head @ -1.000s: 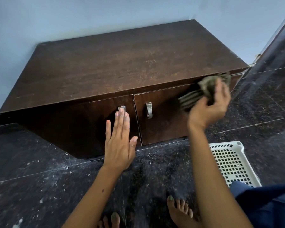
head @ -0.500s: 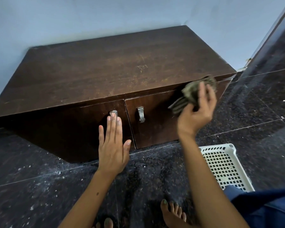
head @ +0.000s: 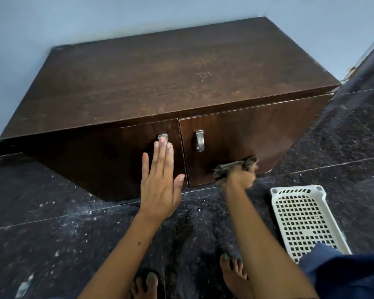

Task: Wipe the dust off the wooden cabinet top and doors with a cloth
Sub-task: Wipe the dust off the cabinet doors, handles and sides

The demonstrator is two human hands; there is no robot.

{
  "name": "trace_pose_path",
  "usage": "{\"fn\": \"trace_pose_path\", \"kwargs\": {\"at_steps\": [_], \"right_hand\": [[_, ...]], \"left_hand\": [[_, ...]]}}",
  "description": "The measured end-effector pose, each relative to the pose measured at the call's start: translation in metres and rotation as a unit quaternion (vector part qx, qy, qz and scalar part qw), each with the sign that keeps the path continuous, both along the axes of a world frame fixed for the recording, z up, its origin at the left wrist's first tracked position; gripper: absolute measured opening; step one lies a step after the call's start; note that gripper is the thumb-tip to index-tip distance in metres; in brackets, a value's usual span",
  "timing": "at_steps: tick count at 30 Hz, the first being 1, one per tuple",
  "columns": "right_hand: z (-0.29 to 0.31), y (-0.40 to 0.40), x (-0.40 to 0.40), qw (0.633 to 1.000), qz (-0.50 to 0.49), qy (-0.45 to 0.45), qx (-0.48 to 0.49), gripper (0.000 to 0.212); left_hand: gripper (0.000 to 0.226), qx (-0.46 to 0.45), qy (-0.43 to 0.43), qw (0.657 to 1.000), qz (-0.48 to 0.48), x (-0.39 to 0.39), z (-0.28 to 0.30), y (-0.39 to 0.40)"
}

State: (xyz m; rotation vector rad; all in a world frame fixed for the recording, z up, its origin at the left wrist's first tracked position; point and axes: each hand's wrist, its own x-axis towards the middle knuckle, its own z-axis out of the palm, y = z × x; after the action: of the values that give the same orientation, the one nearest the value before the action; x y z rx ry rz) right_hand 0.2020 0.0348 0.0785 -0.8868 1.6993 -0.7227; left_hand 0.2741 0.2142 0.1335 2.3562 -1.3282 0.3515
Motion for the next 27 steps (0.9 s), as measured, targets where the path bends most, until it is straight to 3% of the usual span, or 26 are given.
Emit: {"fn": "trace_pose_path", "kwargs": {"at_steps": [2, 4, 7, 9, 13, 17, 22, 27], "right_hand": [[-0.005, 0.035, 0.021, 0.998, 0.033, 0.014, 0.043, 0.035], [-0.004, 0.077, 0.044, 0.992, 0.076, -0.060, 0.083, 0.032], [0.007, 0.091, 0.056, 0.967, 0.052, -0.197, 0.155, 0.022], [0.013, 0.077, 0.051, 0.957, 0.007, -0.219, 0.191, 0.019], [0.012, 0.021, 0.012, 0.983, -0.064, -0.116, 0.128, 0.006], [0.005, -0.044, -0.033, 0.987, -0.145, -0.066, 0.008, 0.026], [0.006, -0.046, -0.031, 0.990, -0.113, -0.020, -0.084, 0.048], [0.007, 0.018, -0.004, 0.998, -0.020, -0.003, -0.061, 0.035]], "left_hand": [[0.064, 0.003, 0.000, 1.000, 0.000, 0.000, 0.001, 0.001], [0.064, 0.005, -0.003, 1.000, -0.001, 0.001, 0.001, 0.002], [0.064, 0.008, -0.012, 1.000, -0.006, 0.004, 0.000, 0.005], [0.064, 0.012, -0.015, 1.000, -0.009, 0.005, 0.001, 0.006], [0.064, 0.009, -0.013, 1.000, -0.017, 0.006, 0.001, 0.006], [0.064, 0.004, -0.013, 1.000, -0.016, 0.007, -0.001, 0.005], [0.066, 0.001, -0.017, 1.000, -0.003, 0.002, -0.004, 0.002], [0.065, 0.007, -0.023, 1.000, 0.005, -0.003, -0.004, 0.004]]}}
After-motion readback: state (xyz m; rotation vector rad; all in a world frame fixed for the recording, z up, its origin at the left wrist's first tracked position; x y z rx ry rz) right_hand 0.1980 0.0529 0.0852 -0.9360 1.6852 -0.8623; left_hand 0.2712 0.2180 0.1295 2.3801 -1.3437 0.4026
